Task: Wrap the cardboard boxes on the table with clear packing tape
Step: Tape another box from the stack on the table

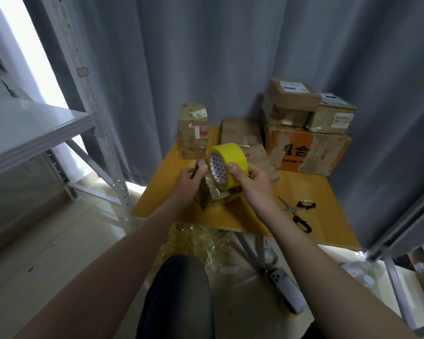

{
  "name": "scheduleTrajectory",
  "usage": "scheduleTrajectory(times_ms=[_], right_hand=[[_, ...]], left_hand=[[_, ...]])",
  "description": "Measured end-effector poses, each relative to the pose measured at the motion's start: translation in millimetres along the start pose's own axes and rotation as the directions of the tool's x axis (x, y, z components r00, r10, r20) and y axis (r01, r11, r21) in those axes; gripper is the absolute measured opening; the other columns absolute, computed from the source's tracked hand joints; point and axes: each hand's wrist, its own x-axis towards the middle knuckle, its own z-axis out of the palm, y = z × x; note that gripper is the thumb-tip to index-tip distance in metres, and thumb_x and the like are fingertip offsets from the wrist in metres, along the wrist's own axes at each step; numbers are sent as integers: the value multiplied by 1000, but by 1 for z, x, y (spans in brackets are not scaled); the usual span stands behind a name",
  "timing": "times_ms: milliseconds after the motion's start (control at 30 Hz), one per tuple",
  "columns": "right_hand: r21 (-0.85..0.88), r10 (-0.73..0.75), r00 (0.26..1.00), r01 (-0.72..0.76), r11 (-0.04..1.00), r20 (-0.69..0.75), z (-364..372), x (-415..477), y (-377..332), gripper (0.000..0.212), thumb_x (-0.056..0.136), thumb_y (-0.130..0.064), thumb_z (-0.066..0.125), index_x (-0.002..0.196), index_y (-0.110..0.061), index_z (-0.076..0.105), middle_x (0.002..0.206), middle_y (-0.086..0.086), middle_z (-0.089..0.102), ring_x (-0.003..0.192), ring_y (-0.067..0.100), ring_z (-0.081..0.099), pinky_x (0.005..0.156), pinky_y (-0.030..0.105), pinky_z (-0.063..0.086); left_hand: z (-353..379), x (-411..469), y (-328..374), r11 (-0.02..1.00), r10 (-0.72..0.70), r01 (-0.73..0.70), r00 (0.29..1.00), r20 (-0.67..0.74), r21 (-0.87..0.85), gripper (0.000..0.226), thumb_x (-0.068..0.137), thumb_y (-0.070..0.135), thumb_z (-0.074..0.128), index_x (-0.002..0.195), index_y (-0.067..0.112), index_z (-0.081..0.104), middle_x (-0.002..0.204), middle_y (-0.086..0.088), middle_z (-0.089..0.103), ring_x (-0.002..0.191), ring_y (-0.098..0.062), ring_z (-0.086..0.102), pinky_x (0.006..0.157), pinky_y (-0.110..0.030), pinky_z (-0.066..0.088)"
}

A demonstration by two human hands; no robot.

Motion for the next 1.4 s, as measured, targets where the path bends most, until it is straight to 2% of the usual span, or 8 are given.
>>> scheduleTrajectory(times_ms=[133, 233, 433, 633, 833, 1000, 1200, 1400], right_hand=[[-5, 3, 999, -3, 1000, -45, 13, 17, 7, 21, 98, -39, 68, 97, -19, 76, 89, -2, 79, 84, 12, 74, 71, 24, 56], [-22, 16, 998, -18, 1000, -62, 24, 28, 8, 28, 98, -45, 65, 99, -19, 76, 91, -4, 79, 86, 10, 75, 74, 24, 57], [-27, 37, 997, -39, 999, -61, 36, 42, 14, 23, 103, -45, 57, 104, -28, 72, 95, -7, 78, 88, 4, 73, 77, 23, 59], [-56, 139, 990, -140, 989, -20, 37, 56, -2, 29, 101, -47, 59, 96, -23, 74, 94, 3, 79, 89, 17, 75, 86, 40, 62], [-51, 171, 983, -174, 983, -66, 22, 30, -31, 42, 99, -47, 64, 91, -8, 76, 72, 7, 77, 62, 17, 74, 52, 20, 54], [-50, 265, 962, -269, 962, -71, 8, -7, -12, 43, 100, -45, 62, 84, -8, 75, 72, 18, 75, 61, 27, 72, 63, 36, 61], [1, 353, 933, -354, 935, -69, 8, -33, 8, 40, 101, -41, 62, 91, -3, 73, 63, 10, 71, 52, 21, 68, 50, 28, 58], [-41, 359, 927, -365, 930, -107, 15, -40, 22, 29, 99, -39, 66, 104, -11, 66, 84, 11, 76, 67, 28, 75, 68, 50, 64]], left_hand=[[-12, 6, -10, 931, 142, -167, 985, 99, 325, 122, 60, 79, 78, 156, 24, 27, 152, 1, 36, 138, -18, 40, 112, -44, 42], [-11, 11, -15, 911, 230, -266, 962, 147, 315, 140, 52, 67, 94, 160, 30, 13, 159, 3, 31, 147, -17, 35, 119, -44, 40], [-8, 22, -19, 833, 301, -345, 939, 169, 433, 146, 62, 39, 99, 165, 18, -2, 164, -3, 22, 150, -19, 26, 121, -39, 32], [-9, 30, -25, 891, 255, -277, 961, 108, 360, 142, 58, 52, 96, 164, 28, 5, 164, 6, 31, 149, -15, 34, 119, -42, 39], [-8, 33, -24, 881, 274, -298, 955, 116, 367, 145, 52, 63, 96, 162, 30, 9, 162, 2, 34, 149, -17, 35, 120, -48, 38], [-10, 35, -26, 896, 250, -279, 960, 129, 345, 149, 46, 72, 95, 162, 33, 11, 163, 4, 34, 149, -17, 35, 120, -51, 39], [-10, 38, -27, 905, 225, -265, 962, 154, 333, 150, 43, 73, 95, 162, 36, 11, 164, 2, 35, 149, -16, 37, 119, -50, 40], [-10, 38, -31, 920, 225, -263, 961, 160, 289, 148, 45, 69, 96, 161, 41, 10, 163, 4, 35, 150, -15, 36, 119, -49, 40]])
